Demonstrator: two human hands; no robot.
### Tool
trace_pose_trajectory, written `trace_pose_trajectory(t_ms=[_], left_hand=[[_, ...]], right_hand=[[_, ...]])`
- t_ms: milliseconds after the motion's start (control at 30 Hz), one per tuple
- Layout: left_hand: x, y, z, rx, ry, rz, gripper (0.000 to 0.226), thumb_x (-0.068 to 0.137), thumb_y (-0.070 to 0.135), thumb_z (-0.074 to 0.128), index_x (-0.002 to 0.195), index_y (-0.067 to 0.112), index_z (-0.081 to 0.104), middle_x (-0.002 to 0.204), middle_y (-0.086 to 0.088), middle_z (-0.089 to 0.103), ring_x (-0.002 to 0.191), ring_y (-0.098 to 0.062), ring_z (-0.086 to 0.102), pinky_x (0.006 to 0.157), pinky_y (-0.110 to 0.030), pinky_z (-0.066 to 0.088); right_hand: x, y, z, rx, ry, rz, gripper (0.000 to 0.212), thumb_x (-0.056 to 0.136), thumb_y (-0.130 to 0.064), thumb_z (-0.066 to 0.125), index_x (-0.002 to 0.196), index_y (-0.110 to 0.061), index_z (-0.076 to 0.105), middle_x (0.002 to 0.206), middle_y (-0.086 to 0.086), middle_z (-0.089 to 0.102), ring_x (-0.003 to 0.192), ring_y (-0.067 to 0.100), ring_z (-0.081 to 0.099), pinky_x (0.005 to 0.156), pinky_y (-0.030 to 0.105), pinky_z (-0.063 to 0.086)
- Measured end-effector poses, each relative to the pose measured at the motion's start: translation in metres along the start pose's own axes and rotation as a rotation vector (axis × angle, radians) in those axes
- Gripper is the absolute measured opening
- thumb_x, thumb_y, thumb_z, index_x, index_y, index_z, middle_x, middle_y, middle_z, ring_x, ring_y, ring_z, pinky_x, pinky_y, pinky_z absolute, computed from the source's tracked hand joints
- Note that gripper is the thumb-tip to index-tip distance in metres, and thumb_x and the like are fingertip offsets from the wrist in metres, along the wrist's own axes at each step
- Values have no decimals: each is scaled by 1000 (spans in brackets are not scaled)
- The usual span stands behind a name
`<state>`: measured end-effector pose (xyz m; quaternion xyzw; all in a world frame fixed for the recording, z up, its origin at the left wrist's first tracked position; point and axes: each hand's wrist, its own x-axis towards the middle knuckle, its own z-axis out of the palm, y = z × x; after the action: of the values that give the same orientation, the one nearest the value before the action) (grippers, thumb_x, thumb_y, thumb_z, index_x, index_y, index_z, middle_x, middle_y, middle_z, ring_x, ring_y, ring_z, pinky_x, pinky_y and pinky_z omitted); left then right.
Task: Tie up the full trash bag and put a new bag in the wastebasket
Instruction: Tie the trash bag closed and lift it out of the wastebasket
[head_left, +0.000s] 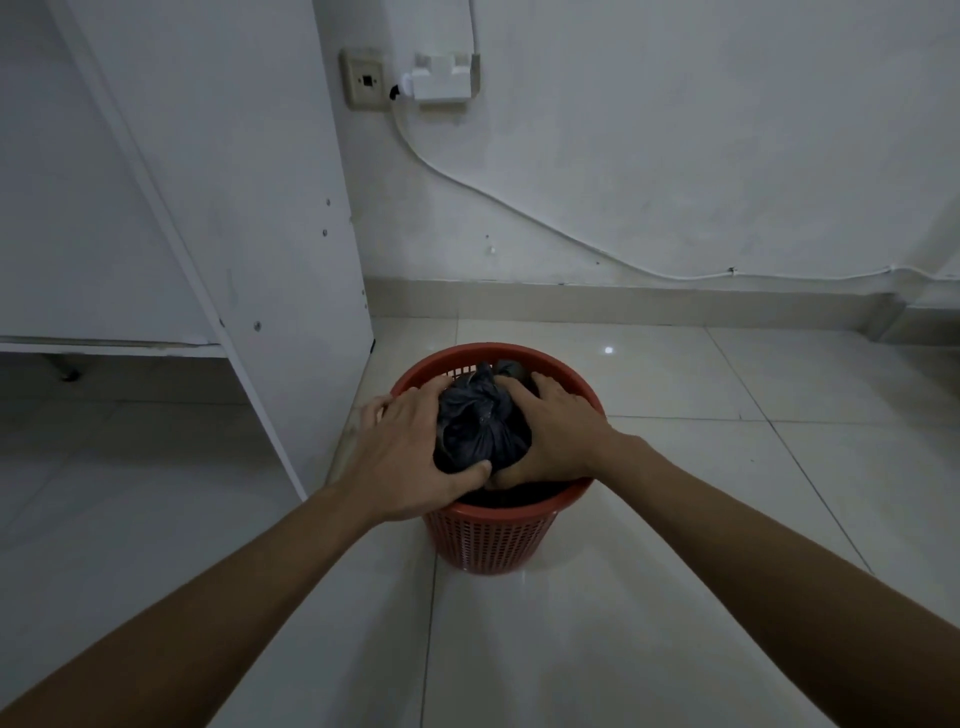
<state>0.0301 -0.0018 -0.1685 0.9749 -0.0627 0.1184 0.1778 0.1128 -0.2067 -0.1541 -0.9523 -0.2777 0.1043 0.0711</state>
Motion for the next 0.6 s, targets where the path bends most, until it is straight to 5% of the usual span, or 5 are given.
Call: trace_pose_trajectory(t_ms=[133,300,467,600], left_hand=[[-1,-2,2,-60,24,-42,112,64,83,56,150,24,14,151,1,41,138,-19,39,117,-42,17],[0,-1,5,-101,52,-56,117,60,86,59,149,26,14,147,5,48,137,-16,43,116,-46,20],[0,1,4,-172,99,-55,117,56,86,63,148,31,15,147,13,44,135,-11,41,113,-40,20],[3,2,1,-275,141,-69,112,59,86,64,148,37,17,147,12,39,136,-10,38,115,-40,23]], right_hand=[[4,-4,5,-29,79,-58,100,64,-81,63,143,-38,19,134,4,59,120,32,58,101,56,45],[-5,-2,-2,200,175,-172,58,73,-52,71,121,-34,44,111,-9,67,98,19,65,80,45,57],[-13,-1,-15,567,360,-176,59,70,-39,76,124,-33,54,110,-14,67,100,10,65,88,40,56],[-16,-5,-35,620,423,-165,62,63,-41,79,120,-37,57,110,-18,69,101,6,67,89,40,57]])
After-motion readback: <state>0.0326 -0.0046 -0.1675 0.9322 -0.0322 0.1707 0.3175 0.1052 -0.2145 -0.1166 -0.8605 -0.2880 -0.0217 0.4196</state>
